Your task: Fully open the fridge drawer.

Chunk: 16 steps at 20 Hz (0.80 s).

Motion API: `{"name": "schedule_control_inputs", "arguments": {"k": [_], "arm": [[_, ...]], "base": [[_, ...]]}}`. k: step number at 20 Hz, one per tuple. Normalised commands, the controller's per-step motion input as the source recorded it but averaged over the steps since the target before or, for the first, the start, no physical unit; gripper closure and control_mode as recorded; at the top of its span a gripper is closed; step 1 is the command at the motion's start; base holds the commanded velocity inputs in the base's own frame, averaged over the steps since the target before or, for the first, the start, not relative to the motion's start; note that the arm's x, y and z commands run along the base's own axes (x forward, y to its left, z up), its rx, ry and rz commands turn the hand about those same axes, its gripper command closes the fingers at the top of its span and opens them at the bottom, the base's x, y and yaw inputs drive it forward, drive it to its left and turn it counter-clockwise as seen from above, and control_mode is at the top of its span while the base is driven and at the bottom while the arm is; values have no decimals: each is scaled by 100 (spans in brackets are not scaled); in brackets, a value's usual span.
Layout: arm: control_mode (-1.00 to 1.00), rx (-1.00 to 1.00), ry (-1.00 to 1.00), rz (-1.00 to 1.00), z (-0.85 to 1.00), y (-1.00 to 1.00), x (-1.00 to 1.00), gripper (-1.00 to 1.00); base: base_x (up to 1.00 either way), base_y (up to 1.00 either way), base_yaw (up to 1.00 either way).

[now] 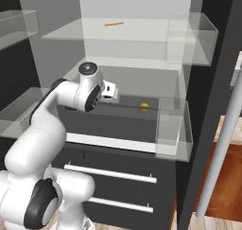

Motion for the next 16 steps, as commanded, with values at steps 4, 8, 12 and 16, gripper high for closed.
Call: {"name": "schedule_control_inputs", "arguments": {"k": [4, 8, 12, 16], "arm": [[-100, 0, 0, 0, -9, 0, 50, -100], [-100, 0, 0, -1, -5, 0, 40, -100], [-100, 0, 1, -3, -21, 0, 19, -100], [-100, 0, 1, -3, -24, 0, 10, -100]], "base": [[0, 0, 0], [0, 0, 0], [0, 0, 0], [0, 0, 0]]}}
